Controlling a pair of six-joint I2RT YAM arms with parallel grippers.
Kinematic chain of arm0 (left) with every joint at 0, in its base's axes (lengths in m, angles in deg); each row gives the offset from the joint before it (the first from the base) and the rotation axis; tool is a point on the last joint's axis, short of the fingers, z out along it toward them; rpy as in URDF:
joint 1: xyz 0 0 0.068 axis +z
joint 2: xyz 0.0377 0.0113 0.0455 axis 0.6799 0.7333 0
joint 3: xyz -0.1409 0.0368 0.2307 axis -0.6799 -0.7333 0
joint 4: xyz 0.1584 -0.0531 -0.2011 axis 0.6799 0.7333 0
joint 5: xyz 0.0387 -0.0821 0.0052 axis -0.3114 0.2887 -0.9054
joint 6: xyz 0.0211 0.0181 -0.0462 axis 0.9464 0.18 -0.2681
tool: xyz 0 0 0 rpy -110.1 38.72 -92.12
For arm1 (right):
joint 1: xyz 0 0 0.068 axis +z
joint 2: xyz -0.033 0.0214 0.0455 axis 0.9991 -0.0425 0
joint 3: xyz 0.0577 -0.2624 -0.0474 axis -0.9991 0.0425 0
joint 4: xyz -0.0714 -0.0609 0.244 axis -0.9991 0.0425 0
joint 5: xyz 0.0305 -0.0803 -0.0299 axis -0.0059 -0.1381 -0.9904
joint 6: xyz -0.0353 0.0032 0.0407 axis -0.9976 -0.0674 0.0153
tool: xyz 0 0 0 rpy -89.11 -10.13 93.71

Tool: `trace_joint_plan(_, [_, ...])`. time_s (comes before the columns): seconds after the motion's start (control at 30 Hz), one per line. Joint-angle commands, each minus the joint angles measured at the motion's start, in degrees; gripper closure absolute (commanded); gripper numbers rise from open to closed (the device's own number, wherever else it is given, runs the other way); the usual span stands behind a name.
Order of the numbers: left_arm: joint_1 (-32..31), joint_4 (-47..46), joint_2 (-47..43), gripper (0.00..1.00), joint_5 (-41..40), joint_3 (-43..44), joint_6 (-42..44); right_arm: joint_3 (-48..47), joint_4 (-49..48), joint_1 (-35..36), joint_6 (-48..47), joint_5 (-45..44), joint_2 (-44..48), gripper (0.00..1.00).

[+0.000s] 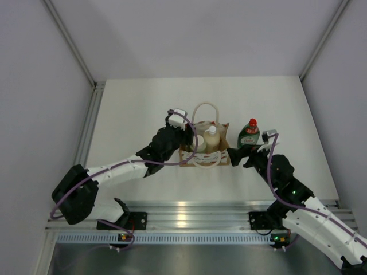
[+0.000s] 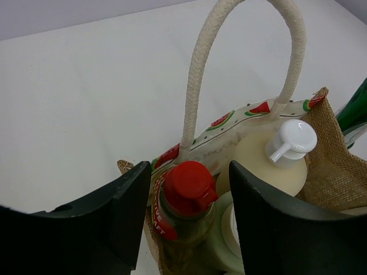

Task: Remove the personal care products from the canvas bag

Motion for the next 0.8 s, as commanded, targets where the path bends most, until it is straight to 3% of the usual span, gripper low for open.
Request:
trace_joint_plan(0.0, [-0.5,-5.1,0.8,0.39,-0.7,-0.3,0.7,0.0,0.6,0.7,-0.6,-0.7,0.2,0.05])
trace_joint_plan(0.17, [-0.9,-5.4,1.3,0.38,-1.0,-0.8,0.9,0.0,0.6,0.7,-0.6,-0.6,0.1,0.05])
trace_joint_plan(0.37, [-1.2,-5.9,1.5,0.48,-1.3,-0.9,1.4,0.1,0.6,0.7,-0.7,-0.6,0.2,0.05])
trace_joint_plan(0.67, [-2.4,-5.3,-1.5,1.0,-3.2,0.0,1.6,0.0,0.6,0.7,-0.9,-0.6,0.0,0.05])
trace_joint_plan(0.77, [-2.4,-5.1,-2.0,1.0,-3.7,0.7,1.8,0.0,0.6,0.7,-0.9,-0.6,-0.1,0.05])
